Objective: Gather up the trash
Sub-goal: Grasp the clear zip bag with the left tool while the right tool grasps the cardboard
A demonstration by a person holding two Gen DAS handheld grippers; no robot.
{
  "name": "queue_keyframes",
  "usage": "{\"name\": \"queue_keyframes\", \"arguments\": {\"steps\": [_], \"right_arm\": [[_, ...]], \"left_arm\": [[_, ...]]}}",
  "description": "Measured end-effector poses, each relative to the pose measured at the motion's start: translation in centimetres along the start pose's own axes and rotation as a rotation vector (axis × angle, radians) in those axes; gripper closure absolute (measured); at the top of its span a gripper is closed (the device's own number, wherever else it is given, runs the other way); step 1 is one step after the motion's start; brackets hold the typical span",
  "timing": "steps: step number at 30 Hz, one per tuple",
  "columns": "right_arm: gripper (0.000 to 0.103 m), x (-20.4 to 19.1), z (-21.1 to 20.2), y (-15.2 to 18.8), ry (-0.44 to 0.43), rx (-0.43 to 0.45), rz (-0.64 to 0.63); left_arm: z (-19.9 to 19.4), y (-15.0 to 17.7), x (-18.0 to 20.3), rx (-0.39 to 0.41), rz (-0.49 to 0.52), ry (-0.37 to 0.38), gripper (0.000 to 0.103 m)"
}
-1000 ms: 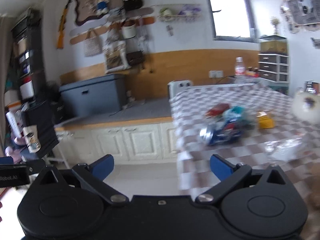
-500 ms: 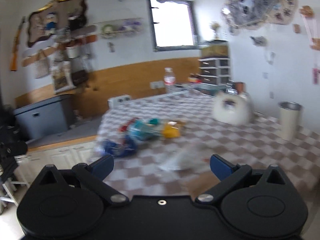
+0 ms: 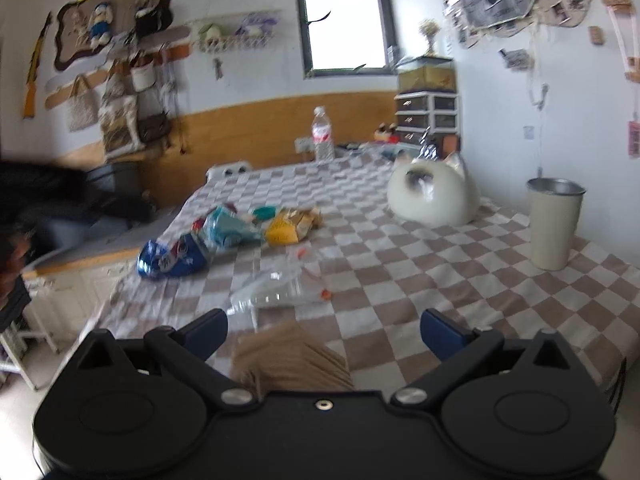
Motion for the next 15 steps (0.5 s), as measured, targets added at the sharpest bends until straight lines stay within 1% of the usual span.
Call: {"name": "queue_keyframes", "arguments": {"steps": [3,4,7,10,13,15], "right_arm": [[0.0,0.0,0.7,0.5,-0.037,-0.04,-0.034],[0.0,-0.1,0.9,0.7,-0.062,-0.055,-0.046],[0.0,-0.2,1.6,1.2,-0.12,-0.099,-0.048],[0.0,-0.4,1.6,1.2,-0.164,-0.1,-0.042],[0.0,-0.5,1.5,1.0,-0.203,-0.095,-0.027],[0.0,-0.4,1.5,1.0,-0.212,-0.095,-0.021]], "left_arm": [[3.4,-0.7,2.6,-0.056,0.037,0.01,0.0],[4.4,-0.8,3.3,-0.073,0.05,0.011,0.0],[7.8,-0.6,5.3,-0.151,0.1,0.001,0.0],[10.8,-0.2,6.3,-0.213,0.13,-0.031,0.0],[13.0,-0.1,6.5,-0.242,0.146,-0.073,0.0],[13.8,0.0,6.3,-0.258,0.164,-0.102,0.0]]}}
Point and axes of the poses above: each gripper's, at about its wrist camera, not at the fingertips, and z roughly the way its jaws point, x to its right, y to its underside, the point moved 10 cm from there along z, roughly the way its jaws point, and after that the axes turned 2 degrees about -y, right-handed, at the moved point
